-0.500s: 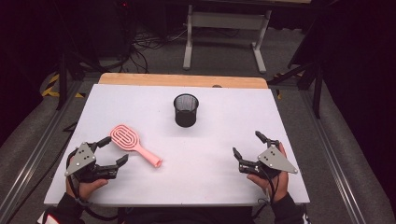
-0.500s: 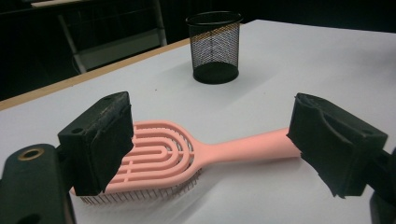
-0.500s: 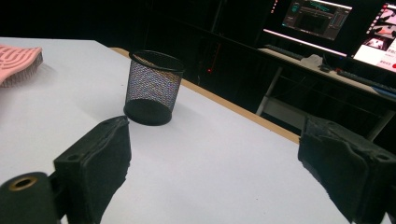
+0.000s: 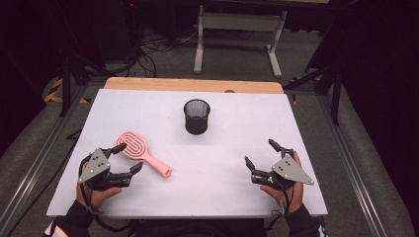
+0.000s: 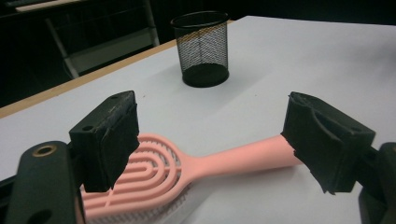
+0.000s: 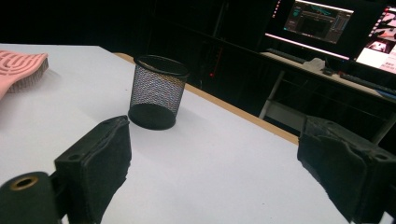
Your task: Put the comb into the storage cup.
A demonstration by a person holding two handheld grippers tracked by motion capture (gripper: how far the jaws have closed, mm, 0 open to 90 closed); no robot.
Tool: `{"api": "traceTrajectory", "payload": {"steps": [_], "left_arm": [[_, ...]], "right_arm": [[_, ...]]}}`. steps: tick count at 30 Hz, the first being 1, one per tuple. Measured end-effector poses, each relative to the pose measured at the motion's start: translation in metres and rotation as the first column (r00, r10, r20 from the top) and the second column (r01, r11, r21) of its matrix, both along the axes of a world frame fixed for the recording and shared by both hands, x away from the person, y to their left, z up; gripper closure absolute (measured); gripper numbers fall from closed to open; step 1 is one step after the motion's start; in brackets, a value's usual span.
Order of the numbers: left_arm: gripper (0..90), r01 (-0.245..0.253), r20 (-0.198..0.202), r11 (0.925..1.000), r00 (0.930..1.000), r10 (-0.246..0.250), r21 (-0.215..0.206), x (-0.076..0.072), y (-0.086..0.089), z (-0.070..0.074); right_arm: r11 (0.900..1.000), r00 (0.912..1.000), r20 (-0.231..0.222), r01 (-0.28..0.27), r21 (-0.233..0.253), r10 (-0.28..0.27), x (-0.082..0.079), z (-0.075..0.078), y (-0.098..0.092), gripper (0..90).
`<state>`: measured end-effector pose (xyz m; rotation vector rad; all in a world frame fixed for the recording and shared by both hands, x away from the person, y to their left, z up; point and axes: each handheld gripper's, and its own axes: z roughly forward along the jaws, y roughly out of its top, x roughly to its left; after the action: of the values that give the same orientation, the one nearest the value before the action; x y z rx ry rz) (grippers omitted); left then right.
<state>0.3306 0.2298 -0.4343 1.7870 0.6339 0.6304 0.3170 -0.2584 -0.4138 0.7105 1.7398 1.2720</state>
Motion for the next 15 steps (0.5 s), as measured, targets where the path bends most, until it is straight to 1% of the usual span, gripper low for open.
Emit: {"api": "traceTrajectory", "payload": {"steps": [1, 2, 4, 6, 8, 9, 11, 12, 15], "left_arm": [[20.6, 0.000, 0.000, 1.0000, 1.0000, 0.000, 0.000, 0.000, 0.000, 0.000], [20.6, 0.007, 0.001, 0.9999, 1.0000, -0.007, 0.008, 0.002, -0.004, 0.001], [20.7, 0.018, -0.015, 0.9997, 0.9997, -0.017, 0.015, 0.007, -0.011, -0.001], [21.3, 0.028, -0.028, 0.9989, 0.9992, -0.027, 0.038, 0.010, -0.017, -0.002], [22.0, 0.041, -0.032, 0.9974, 0.9987, -0.039, 0.060, 0.012, -0.023, -0.003], [22.9, 0.033, -0.035, 0.9966, 0.9989, -0.031, 0.075, 0.013, -0.027, -0.003], [24.9, 0.014, -0.065, 0.9963, 0.9979, -0.009, 0.085, 0.018, -0.035, -0.003], [25.6, 0.016, -0.077, 0.9966, 0.9970, -0.010, 0.081, 0.020, -0.039, -0.003], [32.7, 0.031, -0.092, 0.9924, 0.9956, -0.020, 0.119, 0.027, -0.050, -0.002]], "right_arm": [[1.000, 1.0000, 0.000, 0.000, 0.000, 0.000, 0.000, 0.000, 0.000, 10.8], [1.000, 1.0000, 0.004, 0.000, 0.002, 0.000, 0.000, 0.000, 0.000, 10.8], [1.000, 0.9999, 0.011, 0.000, 0.008, -0.001, 0.000, 0.001, 0.000, 10.7], [1.000, 1.0000, 0.005, 0.005, 0.011, -0.005, 0.002, 0.000, 0.000, 10.7], [1.000, 1.0000, 0.003, 0.003, 0.006, -0.003, 0.003, 0.000, 0.002, 10.7], [1.000, 1.0000, 0.004, 0.003, 0.005, -0.003, 0.003, 0.000, 0.003, 10.7], [1.000, 1.0000, 0.003, -0.003, -0.004, 0.003, 0.003, -0.001, 0.005, 10.8], [1.000, 1.0000, 0.002, -0.004, -0.012, 0.004, 0.004, -0.001, 0.006, 10.8], [1.000, 1.0000, -0.005, -0.008, -0.021, 0.008, 0.003, -0.003, 0.007, 10.9]]}}
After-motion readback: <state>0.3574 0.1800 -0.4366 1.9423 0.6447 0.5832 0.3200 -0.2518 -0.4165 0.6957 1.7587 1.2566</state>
